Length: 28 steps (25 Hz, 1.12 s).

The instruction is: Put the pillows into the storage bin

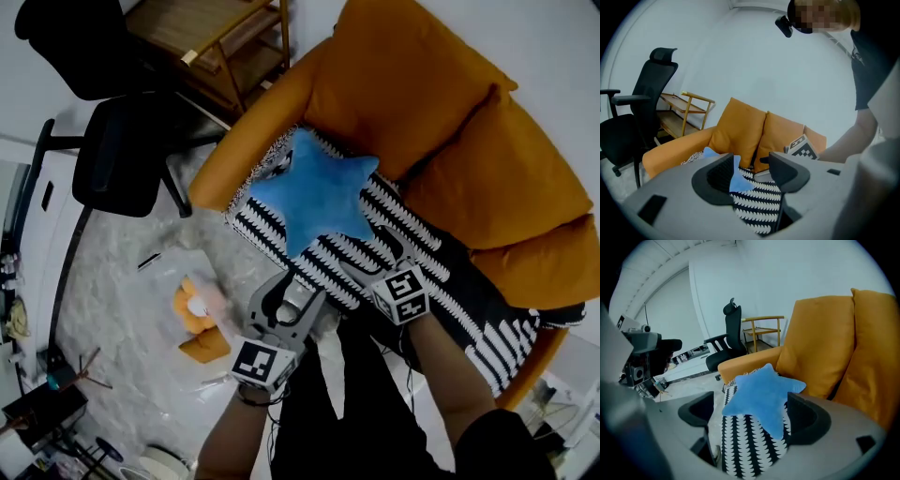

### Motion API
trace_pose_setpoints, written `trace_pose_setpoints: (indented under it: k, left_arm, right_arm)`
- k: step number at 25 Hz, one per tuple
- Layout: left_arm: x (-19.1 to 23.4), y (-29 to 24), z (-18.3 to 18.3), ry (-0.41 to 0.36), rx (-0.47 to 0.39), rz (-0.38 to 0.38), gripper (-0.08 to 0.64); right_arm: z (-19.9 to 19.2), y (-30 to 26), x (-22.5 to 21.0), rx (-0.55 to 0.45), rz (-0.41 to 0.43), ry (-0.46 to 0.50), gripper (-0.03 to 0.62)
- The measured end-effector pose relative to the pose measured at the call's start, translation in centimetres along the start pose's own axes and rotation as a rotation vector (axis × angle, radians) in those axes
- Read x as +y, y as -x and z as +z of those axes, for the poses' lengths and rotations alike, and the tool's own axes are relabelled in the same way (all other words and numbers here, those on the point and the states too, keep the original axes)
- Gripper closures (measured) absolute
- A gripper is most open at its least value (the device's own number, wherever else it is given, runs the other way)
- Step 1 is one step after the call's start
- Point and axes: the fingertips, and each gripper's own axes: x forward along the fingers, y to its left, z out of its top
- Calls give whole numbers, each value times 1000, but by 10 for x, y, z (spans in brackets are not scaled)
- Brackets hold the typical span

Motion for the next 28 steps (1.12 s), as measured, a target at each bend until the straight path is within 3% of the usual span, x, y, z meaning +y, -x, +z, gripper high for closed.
trace_pose_setpoints:
  k: [18,23,28]
  left_arm:
    - [28,-47,-92,127,38,79,339]
    - [29,-39,-99,147,52,77,339]
    - [35,-42,-102,145,49,74,339]
  right_arm:
    - [-106,-130,-61,222,43,46,94]
    - [-118,-148,-58,270,38,58,97]
    - [-128,-163,-61,326,28,70,142]
